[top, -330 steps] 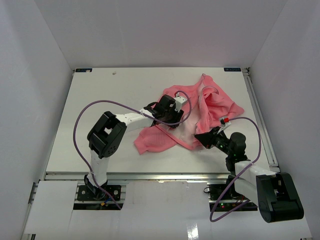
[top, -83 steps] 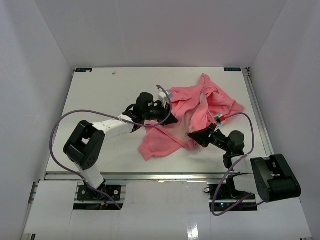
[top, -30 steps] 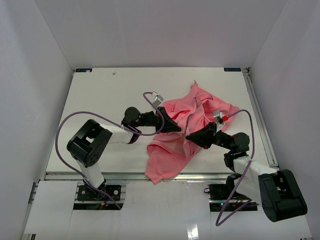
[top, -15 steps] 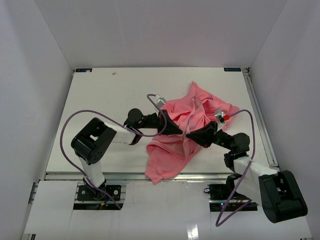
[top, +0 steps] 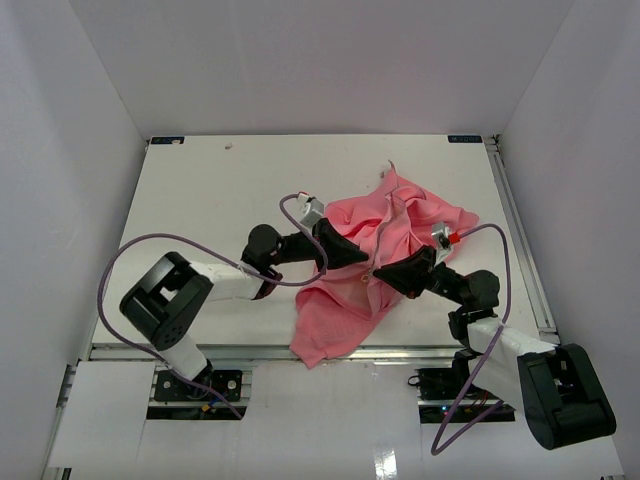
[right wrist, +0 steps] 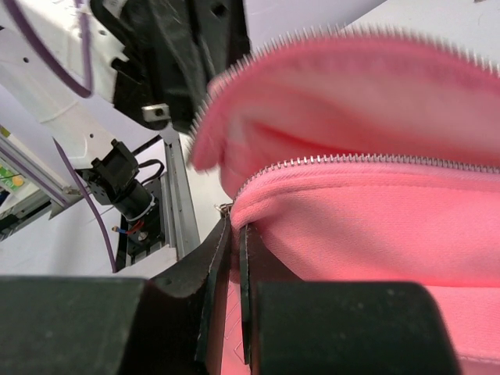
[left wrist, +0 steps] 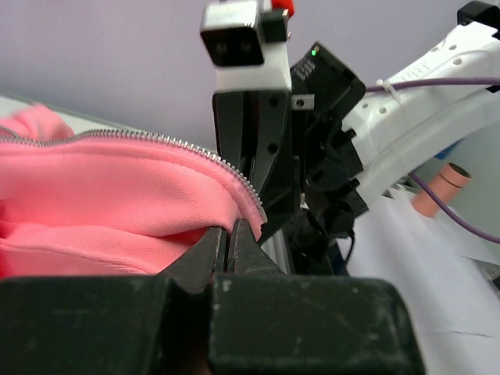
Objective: Zip up the jacket
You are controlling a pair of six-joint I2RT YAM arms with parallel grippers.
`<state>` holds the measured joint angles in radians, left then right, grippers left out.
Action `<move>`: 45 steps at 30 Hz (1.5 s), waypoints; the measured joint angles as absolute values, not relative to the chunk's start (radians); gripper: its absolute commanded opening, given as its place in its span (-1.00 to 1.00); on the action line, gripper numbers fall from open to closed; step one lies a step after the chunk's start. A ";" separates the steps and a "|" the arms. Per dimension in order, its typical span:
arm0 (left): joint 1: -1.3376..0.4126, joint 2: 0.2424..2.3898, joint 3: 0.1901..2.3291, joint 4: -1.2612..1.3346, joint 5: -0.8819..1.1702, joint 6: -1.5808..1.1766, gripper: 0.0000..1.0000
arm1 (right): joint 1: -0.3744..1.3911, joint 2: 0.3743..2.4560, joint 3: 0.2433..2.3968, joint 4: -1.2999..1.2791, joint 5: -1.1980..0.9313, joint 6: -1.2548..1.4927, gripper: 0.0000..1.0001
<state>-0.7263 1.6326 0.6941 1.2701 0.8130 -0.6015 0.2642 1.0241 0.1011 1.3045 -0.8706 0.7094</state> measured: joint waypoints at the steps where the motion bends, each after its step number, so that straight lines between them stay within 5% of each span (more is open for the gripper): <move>1: -0.734 1.604 0.688 1.257 0.784 -0.571 -1.00 | 0.264 1.023 0.100 1.304 -0.869 0.709 -0.85; 23: -0.824 1.488 0.579 1.168 0.454 -0.217 -1.00 | 0.264 0.968 0.099 1.304 -0.817 0.711 -0.85; 45: -0.862 1.475 0.550 1.156 0.406 -0.166 -1.00 | 0.264 0.953 0.099 1.304 -0.791 0.701 -0.84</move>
